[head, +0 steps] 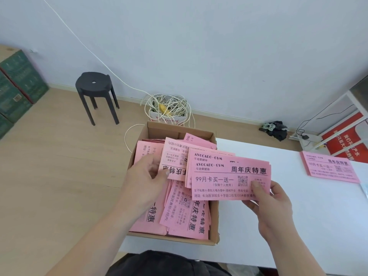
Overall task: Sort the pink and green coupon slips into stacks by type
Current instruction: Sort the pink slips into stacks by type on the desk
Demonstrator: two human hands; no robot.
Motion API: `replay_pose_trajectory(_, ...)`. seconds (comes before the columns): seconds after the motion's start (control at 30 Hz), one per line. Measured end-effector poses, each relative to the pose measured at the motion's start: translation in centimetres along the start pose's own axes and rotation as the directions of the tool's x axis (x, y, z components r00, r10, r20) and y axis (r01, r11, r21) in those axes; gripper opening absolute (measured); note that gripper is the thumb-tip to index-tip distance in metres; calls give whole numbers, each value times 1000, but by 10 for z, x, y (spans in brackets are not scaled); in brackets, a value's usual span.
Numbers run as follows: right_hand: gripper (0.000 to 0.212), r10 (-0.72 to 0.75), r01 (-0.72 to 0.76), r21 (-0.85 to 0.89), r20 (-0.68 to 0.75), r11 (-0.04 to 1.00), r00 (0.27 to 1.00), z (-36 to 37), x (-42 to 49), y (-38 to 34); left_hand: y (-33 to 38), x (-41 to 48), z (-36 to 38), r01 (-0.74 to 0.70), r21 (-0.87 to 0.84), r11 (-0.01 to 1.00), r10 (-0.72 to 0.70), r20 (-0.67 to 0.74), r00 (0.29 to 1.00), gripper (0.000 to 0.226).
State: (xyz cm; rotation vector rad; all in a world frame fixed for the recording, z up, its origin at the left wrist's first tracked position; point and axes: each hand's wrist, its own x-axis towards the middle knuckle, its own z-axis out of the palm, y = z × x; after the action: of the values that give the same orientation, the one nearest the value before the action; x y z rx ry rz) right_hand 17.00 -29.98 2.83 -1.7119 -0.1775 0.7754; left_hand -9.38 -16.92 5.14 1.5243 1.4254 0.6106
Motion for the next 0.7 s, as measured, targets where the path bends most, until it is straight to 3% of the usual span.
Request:
replay_pose_trajectory(0.07,8,-18,18,2,9,1000,1000,1,1,-2,1,-2,1,-96,220,971,118,-87,989,39)
replay_pose_trajectory(0.13,8,-36,36,5,32,999,999,3,2,-4,7,-3,4,-135,244,960,155,-66,986,44)
replay_pose_trajectory(0.23,10,-60,60,7,85,998,995,7,-1,-6,22,-6,10,-36,16,999,33,168,985,26)
replay_pose_trajectory(0.3,13,-61,59,17,125,998,990,7,-3,-8,29,-8,16,10,-144,990,34,303,952,18)
replay_pose_trajectory(0.53,23,5,-23,79,224,997,975,-29,5,-15,50,-13,37,45,-291,956,34,260,965,11)
replay_pose_trajectory(0.7,20,-7,-11,120,146,993,989,-79,20,-19,73,-21,80,-6,-326,945,104,287,952,13)
